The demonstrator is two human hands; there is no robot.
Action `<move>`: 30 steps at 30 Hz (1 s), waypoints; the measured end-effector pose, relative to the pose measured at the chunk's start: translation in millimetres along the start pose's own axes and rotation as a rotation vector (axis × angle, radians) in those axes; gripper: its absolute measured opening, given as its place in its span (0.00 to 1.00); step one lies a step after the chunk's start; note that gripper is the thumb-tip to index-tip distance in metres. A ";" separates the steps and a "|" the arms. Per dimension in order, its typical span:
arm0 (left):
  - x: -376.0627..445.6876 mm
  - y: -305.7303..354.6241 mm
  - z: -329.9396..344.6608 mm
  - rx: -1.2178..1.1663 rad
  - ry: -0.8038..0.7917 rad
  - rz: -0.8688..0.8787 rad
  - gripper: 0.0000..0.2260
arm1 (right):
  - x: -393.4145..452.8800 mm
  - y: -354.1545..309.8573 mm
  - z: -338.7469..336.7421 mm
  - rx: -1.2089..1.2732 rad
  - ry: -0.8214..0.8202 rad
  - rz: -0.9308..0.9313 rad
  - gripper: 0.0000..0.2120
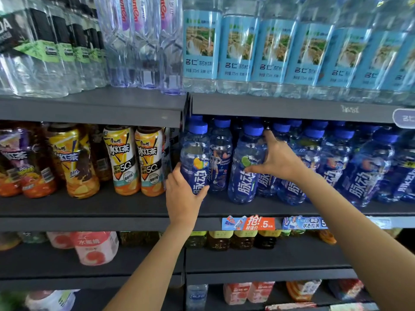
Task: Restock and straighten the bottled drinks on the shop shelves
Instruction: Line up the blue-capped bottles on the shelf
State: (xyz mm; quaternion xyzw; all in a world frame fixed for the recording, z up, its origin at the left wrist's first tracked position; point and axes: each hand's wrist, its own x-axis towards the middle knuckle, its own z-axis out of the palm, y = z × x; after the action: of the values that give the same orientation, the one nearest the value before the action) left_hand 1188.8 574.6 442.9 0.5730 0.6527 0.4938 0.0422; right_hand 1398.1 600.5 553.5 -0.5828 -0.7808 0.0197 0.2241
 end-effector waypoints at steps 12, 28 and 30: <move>-0.7 -3.0 2.6 -0.039 0.004 0.020 0.39 | -26.3 -42.1 11.2 0.129 0.056 -0.080 0.46; 4.7 -10.0 -11.0 -0.061 -0.068 0.029 0.39 | -37.3 -49.0 68.3 0.442 0.126 0.028 0.39; 2.3 -7.1 -11.3 -0.047 -0.052 0.014 0.39 | -34.4 -47.3 64.7 0.418 0.140 0.038 0.38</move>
State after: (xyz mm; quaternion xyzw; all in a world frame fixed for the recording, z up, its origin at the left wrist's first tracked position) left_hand 1176.0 570.7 444.9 0.5889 0.6357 0.4942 0.0690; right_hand 1338.9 568.6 498.0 -0.5384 -0.7310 0.1452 0.3933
